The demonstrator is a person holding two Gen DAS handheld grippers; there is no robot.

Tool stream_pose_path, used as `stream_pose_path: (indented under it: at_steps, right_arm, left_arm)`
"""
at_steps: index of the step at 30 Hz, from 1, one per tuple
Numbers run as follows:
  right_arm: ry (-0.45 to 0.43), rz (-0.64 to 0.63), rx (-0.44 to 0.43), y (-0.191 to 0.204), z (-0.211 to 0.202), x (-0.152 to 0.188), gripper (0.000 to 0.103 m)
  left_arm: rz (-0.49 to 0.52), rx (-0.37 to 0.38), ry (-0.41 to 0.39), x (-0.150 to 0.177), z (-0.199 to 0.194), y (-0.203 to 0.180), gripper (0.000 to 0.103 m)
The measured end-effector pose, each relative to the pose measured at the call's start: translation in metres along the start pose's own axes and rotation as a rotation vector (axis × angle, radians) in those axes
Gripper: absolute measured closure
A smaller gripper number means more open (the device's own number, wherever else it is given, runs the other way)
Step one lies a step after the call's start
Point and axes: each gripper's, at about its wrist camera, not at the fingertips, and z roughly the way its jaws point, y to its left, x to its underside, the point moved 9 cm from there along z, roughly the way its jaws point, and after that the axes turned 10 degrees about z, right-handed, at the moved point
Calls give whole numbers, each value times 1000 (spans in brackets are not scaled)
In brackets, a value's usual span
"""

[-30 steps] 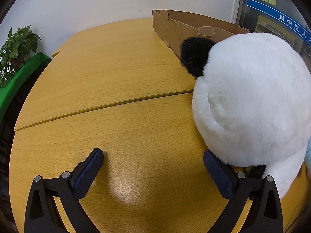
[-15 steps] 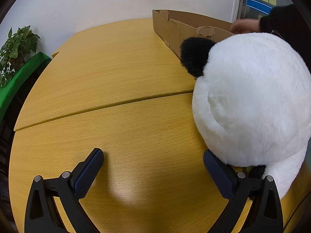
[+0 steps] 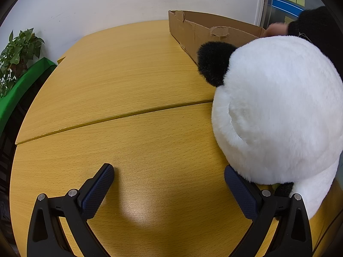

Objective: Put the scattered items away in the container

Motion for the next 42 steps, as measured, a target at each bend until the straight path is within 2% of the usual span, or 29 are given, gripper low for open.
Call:
stream_pose_path:
  at_steps: [42]
  right_arm:
    - [0, 1, 1, 0, 0, 0, 0]
  left_arm:
    - [-22, -13, 2, 6, -4, -1, 0]
